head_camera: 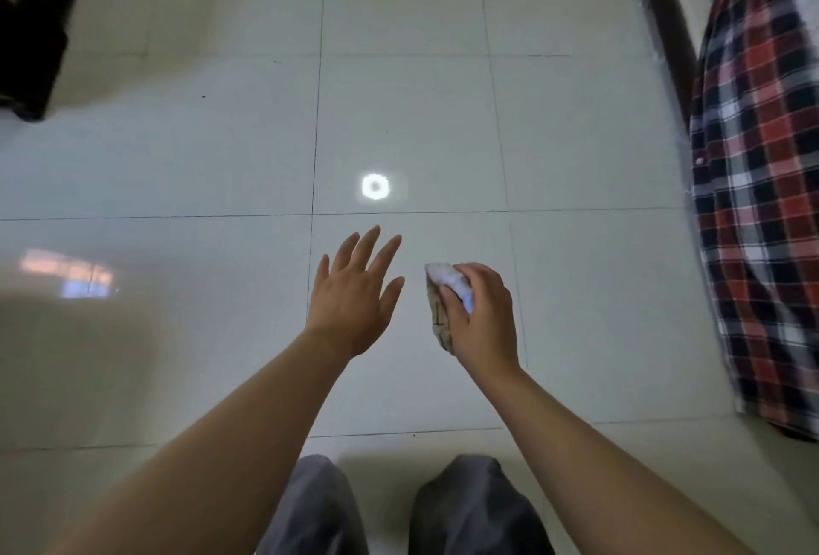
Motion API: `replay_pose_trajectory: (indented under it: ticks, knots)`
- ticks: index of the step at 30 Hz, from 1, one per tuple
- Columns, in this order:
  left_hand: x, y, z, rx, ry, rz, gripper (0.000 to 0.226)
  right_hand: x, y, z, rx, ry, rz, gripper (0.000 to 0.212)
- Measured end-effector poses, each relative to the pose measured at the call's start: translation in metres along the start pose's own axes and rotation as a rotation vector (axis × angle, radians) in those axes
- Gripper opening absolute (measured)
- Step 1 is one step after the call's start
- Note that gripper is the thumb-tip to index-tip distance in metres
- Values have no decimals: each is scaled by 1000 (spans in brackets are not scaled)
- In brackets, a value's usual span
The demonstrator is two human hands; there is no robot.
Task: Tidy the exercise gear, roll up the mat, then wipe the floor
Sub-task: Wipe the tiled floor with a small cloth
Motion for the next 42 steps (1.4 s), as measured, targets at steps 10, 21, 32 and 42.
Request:
replay_pose_trajectory:
  ticks: [10, 21, 32, 42]
  knots:
    - [-84, -168, -79, 49, -38, 7, 55, -185, 34, -89, 43, -89, 58, 35]
    - [-134, -400, -128, 448, -20, 123, 54, -378, -5, -235, 233, -434, 104, 33]
    - [-116, -659, -173, 1032, 83, 312, 62, -518, -82, -397, 500, -961, 152, 30]
    - [-76, -896, -187, 1451, 158, 380, 58, -645, -166, -493, 737, -1247, 132, 35]
Point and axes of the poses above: each hand's wrist, its own z-axis towards the middle knuckle, its own x-axis out of the palm, y = z × x, the point moved 4 cm from there along z, towards the middle knuckle, and after that the axes turned 15 degrees about y, right-handed, at the moved point
